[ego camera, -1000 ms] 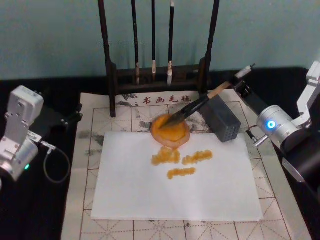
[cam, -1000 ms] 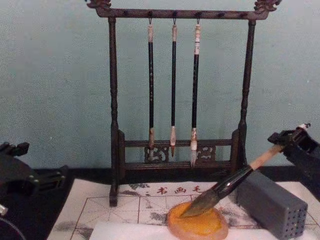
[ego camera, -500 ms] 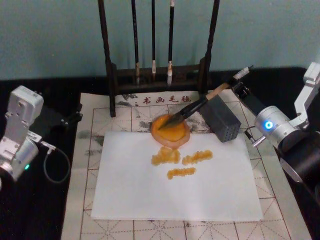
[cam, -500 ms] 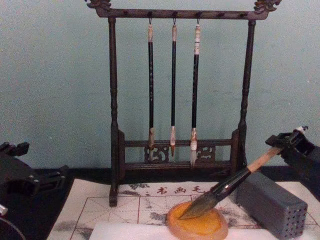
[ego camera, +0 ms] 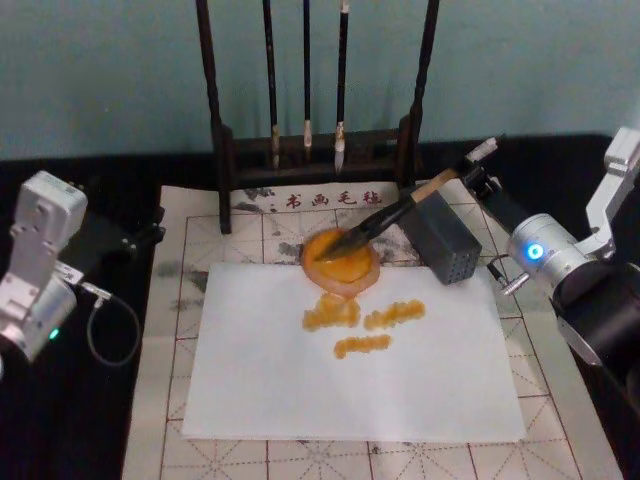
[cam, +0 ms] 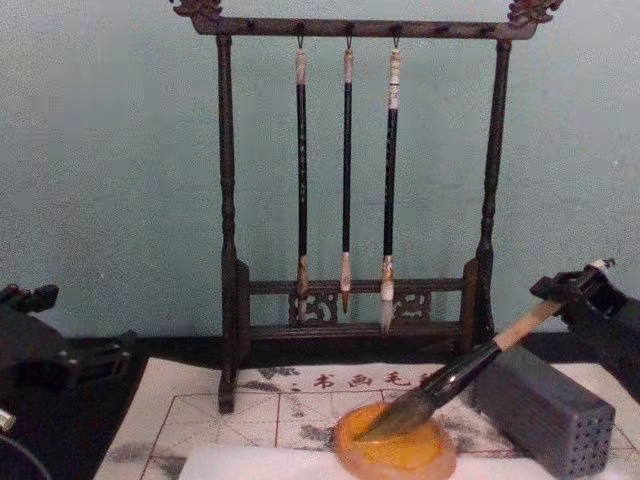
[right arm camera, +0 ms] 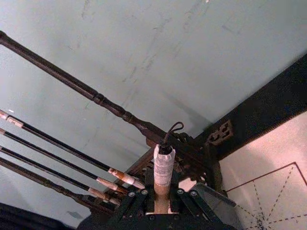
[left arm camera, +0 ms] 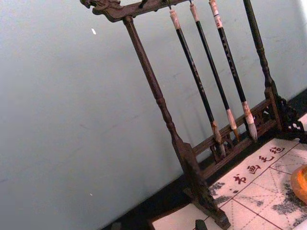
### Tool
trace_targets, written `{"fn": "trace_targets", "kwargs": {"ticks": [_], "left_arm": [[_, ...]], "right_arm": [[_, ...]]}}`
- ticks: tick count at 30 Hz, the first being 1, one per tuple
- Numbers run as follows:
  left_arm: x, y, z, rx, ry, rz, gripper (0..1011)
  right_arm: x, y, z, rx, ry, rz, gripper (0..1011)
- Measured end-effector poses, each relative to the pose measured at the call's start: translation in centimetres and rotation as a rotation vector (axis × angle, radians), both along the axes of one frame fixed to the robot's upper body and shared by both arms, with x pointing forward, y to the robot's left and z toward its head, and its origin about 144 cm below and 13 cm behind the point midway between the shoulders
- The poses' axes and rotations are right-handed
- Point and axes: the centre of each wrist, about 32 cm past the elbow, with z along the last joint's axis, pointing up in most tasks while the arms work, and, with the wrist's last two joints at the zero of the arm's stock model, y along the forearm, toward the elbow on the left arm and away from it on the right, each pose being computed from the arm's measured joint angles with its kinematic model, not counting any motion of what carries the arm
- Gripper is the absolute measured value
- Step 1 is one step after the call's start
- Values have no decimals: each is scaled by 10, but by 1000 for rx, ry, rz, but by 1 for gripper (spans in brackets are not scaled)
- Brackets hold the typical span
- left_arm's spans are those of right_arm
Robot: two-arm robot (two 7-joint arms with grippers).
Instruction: Pick up the brush from the inkstone, write on the paper, then place the brush back to its original position.
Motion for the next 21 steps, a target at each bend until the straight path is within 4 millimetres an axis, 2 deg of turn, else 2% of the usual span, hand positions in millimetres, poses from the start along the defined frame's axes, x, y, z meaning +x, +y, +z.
{"fn": "trace_targets", "kwargs": {"ticks": [21], "left_arm": [[0,0,0,0,0,0,1001]], "right_arm": [[-1,-1,-4,10,34,-7,187]]}}
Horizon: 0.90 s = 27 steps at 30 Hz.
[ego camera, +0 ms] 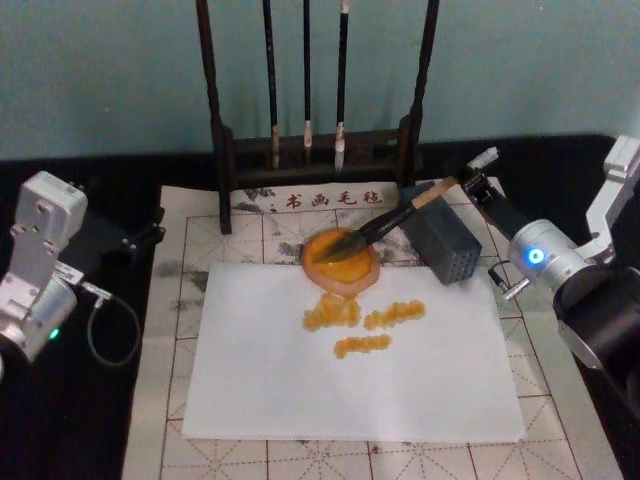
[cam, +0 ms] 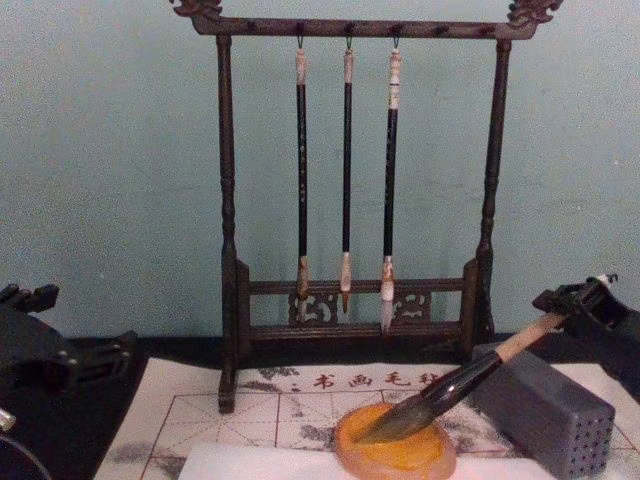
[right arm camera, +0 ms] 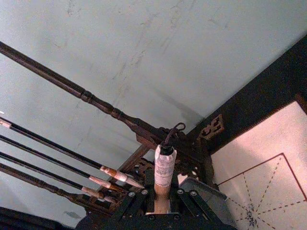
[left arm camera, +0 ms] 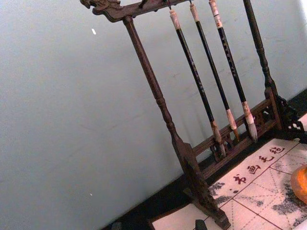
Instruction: Pick up the brush from the inkstone, write on the paper, then place the brush back to its original position.
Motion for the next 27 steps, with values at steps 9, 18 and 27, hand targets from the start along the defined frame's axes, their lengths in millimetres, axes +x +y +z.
{"fn": "trace_targets", "kwargs": {"ticks": [9,18,27], "left_arm": [[0,0,0,0,0,0,1001],[0,0,0,0,0,0,1001],[0,0,0,0,0,0,1001]], "right_arm": [[0,0,0,0,0,1,211],[0,0,0,1,-1,1,460],[0,0,1,2,-2,2,726]]}}
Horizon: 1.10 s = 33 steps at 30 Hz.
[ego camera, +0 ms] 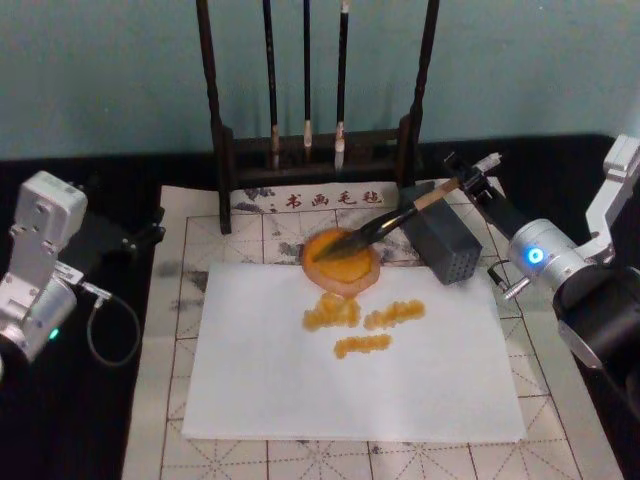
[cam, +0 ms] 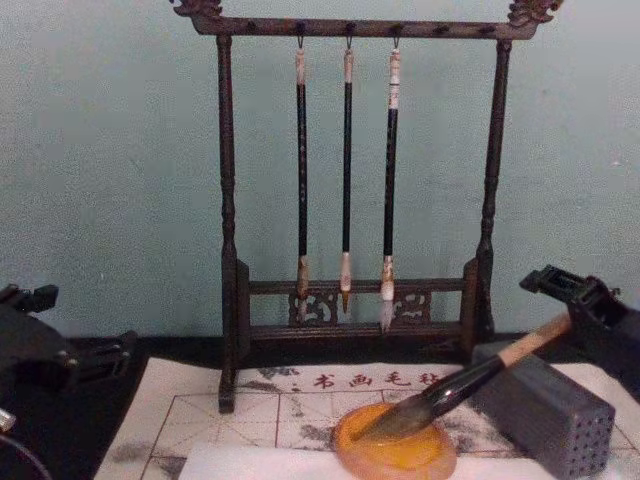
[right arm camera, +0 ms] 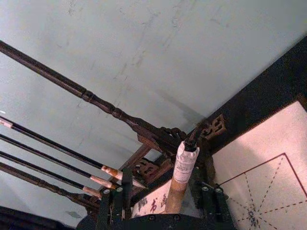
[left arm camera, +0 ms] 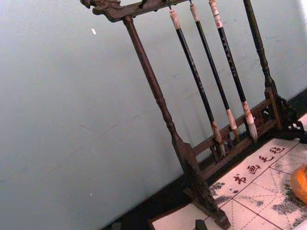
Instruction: Pick up the brush from the inkstone, write on the paper, then place the brush back to its original position.
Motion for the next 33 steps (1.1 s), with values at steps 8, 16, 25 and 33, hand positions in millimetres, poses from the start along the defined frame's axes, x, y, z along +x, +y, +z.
{"fn": "trace_targets", "kwargs": {"ticks": [8,16,25,33], "left_arm": [[0,0,0,0,0,0,1001],[0,0,0,0,0,0,1001],[0,0,0,0,0,0,1001],[0,0,0,0,0,0,1001]], "right_arm": [[0,0,0,0,0,0,982],[0,0,0,0,0,0,1000],[-10,-6,-2,4,15,-9,1000],[-35,-14,-2,-10,16,-13,1000]]}}
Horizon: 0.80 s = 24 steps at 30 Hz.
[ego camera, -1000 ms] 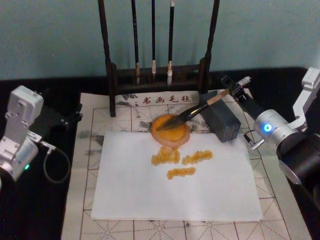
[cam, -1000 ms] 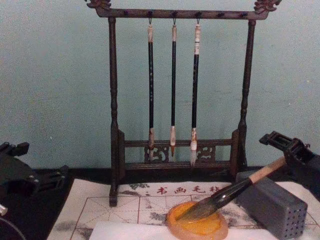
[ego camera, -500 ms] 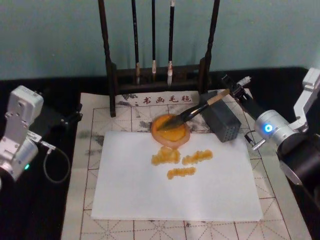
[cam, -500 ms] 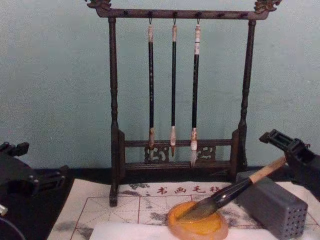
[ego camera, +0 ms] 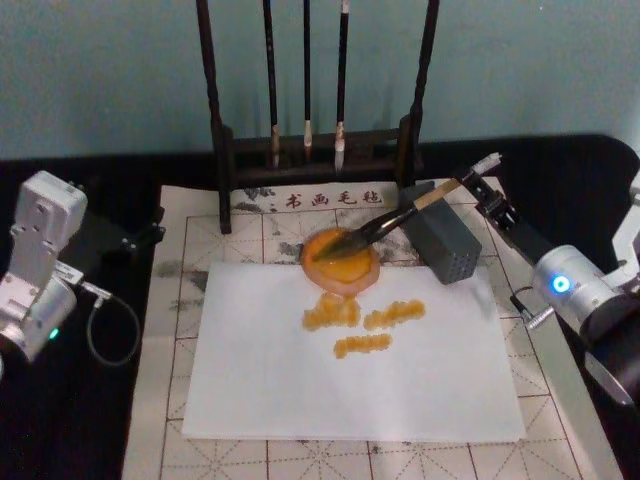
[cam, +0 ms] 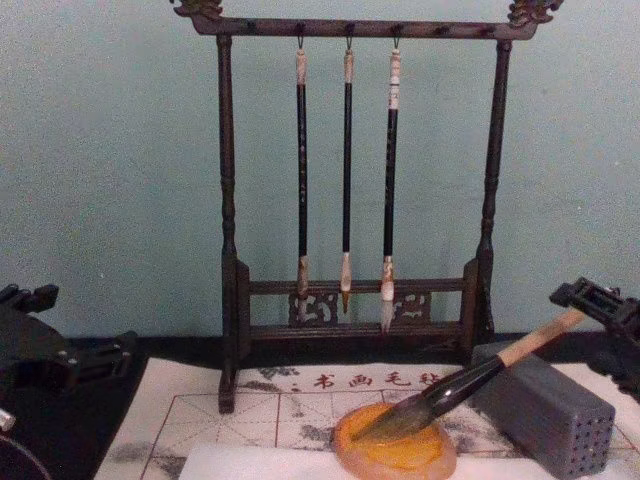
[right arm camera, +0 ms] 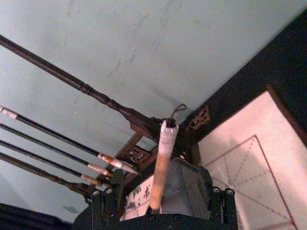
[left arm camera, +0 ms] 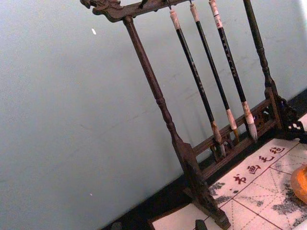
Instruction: Pick up the brush from the inkstone, write on the paper, then place the brush back to its original position.
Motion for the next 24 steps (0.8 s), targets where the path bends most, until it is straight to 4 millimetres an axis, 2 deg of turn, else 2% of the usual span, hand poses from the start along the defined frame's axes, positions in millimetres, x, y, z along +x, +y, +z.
{"fn": "trace_targets", "kwargs": {"ticks": [8,14,16,20,24], "left_arm": [[0,0,0,0,0,0,1001],[0,0,0,0,0,0,1001],[0,0,0,0,0,0,1001],[0,0,0,0,0,0,1001],[0,0,0,0,0,0,1001]], "right_arm": [[-22,-2,3,-91,-64,6,1000],[-36,5,2,-301,-163,43,1000],[-40,9,-1,-419,-207,54,1000],[-42,14,-4,-555,-258,68,1000],[-45,18,-11,-766,-330,68,1000]]}}
